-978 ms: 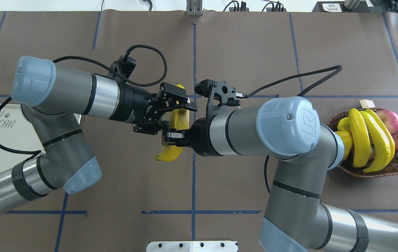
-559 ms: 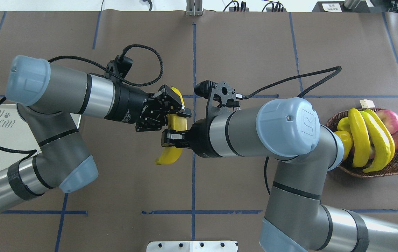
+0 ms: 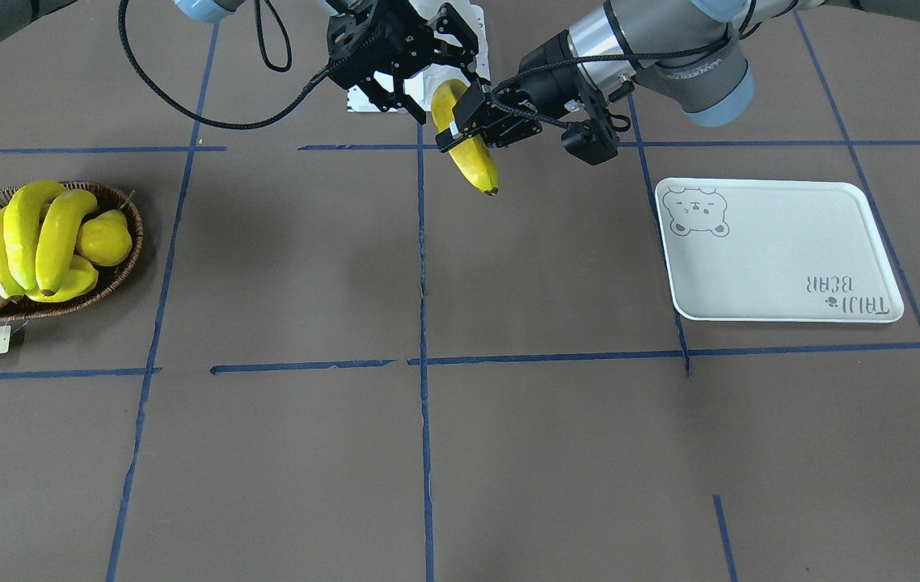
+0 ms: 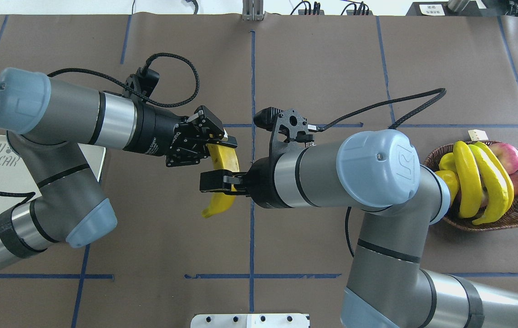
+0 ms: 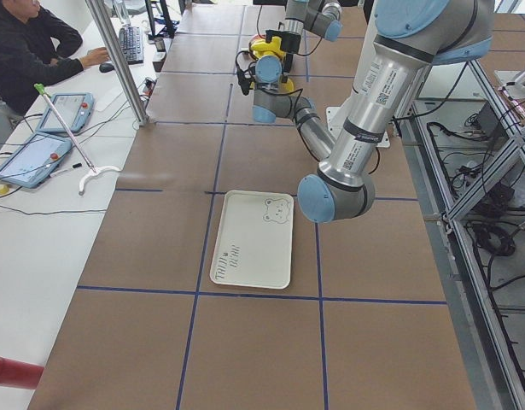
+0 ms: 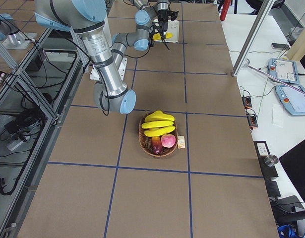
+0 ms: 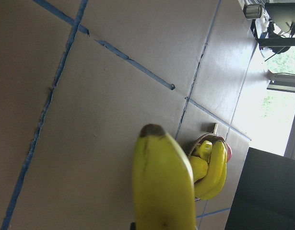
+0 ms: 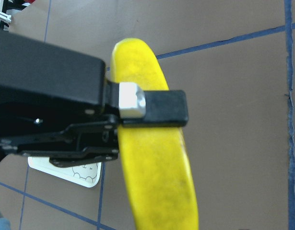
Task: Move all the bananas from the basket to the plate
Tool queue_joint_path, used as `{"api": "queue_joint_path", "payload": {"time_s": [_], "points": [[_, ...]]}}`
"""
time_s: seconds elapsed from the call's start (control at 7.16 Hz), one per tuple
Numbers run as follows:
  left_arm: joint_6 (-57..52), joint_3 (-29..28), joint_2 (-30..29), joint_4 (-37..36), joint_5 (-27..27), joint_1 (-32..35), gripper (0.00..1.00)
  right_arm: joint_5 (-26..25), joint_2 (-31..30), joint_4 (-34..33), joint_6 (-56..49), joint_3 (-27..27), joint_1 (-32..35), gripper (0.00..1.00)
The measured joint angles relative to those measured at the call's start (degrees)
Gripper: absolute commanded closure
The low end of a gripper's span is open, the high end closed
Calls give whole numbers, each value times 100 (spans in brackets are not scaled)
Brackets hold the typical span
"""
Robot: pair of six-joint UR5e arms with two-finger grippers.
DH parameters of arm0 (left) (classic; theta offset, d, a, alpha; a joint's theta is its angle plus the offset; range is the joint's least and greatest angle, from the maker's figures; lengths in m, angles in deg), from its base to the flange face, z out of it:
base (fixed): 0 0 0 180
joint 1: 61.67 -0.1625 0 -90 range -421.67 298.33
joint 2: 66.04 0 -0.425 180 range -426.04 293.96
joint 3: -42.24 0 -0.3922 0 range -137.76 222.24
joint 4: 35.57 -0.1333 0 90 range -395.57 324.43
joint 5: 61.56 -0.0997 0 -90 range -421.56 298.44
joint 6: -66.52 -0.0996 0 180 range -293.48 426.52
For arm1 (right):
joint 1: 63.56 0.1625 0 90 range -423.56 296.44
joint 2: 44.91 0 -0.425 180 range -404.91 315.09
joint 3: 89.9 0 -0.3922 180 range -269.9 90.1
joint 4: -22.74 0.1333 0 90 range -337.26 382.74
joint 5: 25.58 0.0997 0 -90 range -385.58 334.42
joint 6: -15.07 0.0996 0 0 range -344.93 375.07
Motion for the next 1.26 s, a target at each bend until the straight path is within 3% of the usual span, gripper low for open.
{"api": "queue_joint_path", "payload": {"time_s": [0.56, 0.84, 1.26], "points": [[-987, -90, 515, -1461, 84, 873, 100, 17, -205, -69, 0, -488, 158, 0], [-2425, 20, 1562, -1913, 224, 1446, 100, 25, -501, -79, -4, -627, 429, 0], [-4480, -153, 3062, -2008, 147, 1865, 100, 98, -686, -447, -28, -661, 790, 0]]}}
